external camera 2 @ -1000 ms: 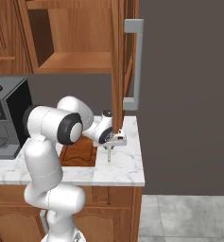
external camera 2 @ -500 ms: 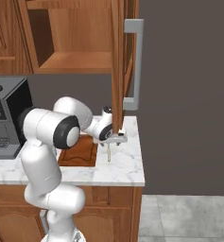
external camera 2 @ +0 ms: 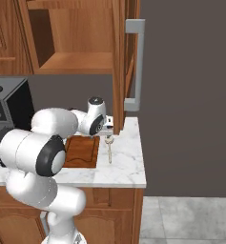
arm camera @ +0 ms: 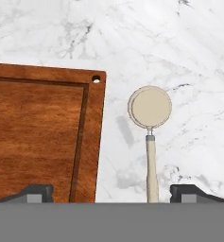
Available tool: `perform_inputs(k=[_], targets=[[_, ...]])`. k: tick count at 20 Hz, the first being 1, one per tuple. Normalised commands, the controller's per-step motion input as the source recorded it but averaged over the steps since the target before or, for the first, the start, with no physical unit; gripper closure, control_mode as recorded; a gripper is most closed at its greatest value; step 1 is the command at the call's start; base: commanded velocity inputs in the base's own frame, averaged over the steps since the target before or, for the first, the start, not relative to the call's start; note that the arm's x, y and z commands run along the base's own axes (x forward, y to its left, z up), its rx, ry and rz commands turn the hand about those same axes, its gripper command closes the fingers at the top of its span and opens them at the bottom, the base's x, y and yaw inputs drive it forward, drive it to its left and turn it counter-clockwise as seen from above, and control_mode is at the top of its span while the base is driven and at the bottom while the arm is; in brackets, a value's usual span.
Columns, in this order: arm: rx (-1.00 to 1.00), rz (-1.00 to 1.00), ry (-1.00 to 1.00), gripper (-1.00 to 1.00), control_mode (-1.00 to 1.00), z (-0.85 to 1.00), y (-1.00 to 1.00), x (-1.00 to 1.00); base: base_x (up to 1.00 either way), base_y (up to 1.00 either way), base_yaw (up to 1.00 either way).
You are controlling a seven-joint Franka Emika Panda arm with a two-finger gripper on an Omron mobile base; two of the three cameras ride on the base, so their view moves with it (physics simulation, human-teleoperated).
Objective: Grab the spray bottle from the cabinet, then place it next to the cutting board for sanitizing. Then grab the dish brush from the countertop next to the sink and place it next to the cutting board.
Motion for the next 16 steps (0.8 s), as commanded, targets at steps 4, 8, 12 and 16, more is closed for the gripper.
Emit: perform_inputs(k=[4,8,12,16], targets=[[-0.02,-0.07,0.05,-1.0,-1.0,0.81,0.17,-0.77,0.0,0.0,0.0],[-0.01,-0.05,0.04,-1.0,-1.0,0.71,0.21,-0.9,0.0,0.0,0.0],[0.0,0.0,0.05,-1.0,-1.0,0.73,0.22,-0.98,0.0,0.0,0.0],[0.0,0.0,0.01,-1.0,-1.0,0.64,0.17,-1.0,0.0,0.0,0.0]])
